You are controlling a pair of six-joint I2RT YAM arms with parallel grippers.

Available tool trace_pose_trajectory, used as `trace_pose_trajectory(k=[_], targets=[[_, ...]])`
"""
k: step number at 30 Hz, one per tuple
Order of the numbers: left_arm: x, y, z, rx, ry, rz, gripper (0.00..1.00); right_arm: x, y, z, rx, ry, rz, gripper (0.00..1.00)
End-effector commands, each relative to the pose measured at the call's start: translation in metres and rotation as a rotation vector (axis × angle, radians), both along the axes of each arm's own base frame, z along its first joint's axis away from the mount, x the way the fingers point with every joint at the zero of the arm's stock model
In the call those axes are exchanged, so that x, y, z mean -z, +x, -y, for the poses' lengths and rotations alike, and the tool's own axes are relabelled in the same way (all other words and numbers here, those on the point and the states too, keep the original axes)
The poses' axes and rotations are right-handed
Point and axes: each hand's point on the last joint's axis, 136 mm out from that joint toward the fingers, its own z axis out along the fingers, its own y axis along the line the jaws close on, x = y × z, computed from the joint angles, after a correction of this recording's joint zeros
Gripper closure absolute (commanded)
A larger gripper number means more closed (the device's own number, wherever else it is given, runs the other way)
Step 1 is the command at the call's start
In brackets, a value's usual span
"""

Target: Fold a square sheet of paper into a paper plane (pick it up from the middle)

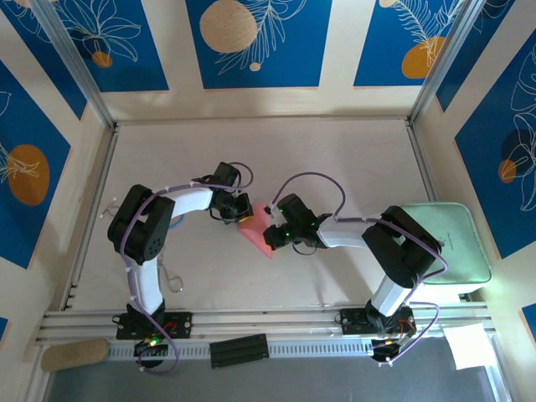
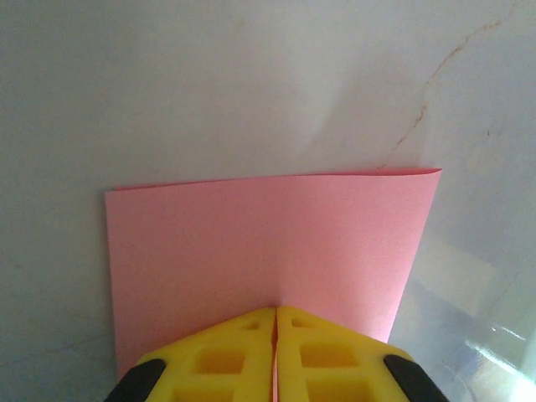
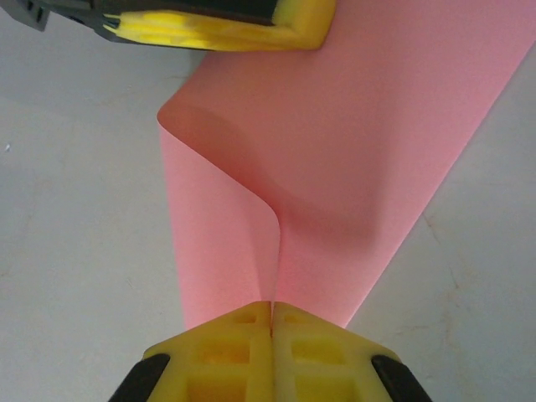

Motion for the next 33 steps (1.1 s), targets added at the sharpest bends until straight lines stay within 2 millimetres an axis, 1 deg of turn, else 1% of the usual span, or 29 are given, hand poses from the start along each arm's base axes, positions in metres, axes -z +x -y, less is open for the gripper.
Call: trace_pose_trajectory(k=[1,28,31,33], targets=[[0.019,-0.016,-0.002,0.025,0.057,-0.066,0.91,0.0,0.005,0.0,0.024,-0.014,-0.01,0.96],[0.016,-0.015,0.0,0.035,0.048,-0.062,0.91,0.011,0.005,0.001,0.025,-0.055,-0.038,0.96],[0.01,-0.013,0.001,0.039,0.045,-0.051,0.91,0.014,0.005,0.003,0.028,-0.062,-0.043,0.96],[0.001,-0.009,0.002,0.042,0.041,-0.031,0.9,0.015,0.004,0.004,0.028,-0.068,-0.047,0.97]])
